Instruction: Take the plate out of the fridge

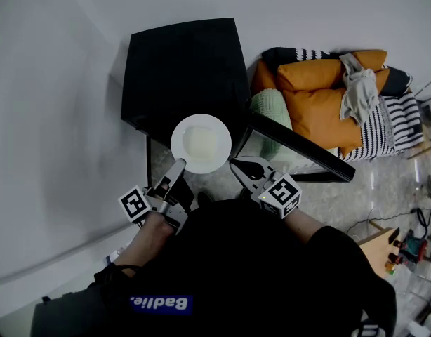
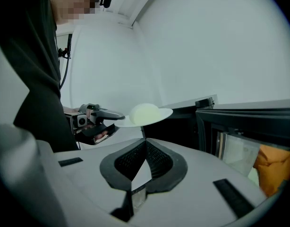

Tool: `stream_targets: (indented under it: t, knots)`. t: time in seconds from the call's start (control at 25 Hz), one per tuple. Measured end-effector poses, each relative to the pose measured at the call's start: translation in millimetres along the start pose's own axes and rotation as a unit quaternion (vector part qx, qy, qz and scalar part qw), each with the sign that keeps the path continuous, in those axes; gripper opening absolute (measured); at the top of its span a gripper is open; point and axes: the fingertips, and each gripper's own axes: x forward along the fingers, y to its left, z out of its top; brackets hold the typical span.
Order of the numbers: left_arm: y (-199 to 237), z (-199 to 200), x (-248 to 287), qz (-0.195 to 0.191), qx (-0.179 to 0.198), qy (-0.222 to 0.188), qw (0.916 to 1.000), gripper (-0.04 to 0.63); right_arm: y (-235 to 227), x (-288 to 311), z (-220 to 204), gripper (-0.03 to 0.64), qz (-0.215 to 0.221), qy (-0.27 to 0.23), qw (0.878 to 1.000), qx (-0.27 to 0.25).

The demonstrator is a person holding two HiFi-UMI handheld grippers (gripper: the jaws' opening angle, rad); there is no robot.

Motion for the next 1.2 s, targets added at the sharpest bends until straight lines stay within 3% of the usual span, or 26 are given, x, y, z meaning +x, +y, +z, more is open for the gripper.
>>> stream_targets:
  t: [1.2]
  knots:
    - [-3.7,-2.8,-4.8,-0.008,-0.002,-0.01,0.9999,0.02,2.7,0.7,0.3,0.008,0.007,-0.003,1.0,-0.013]
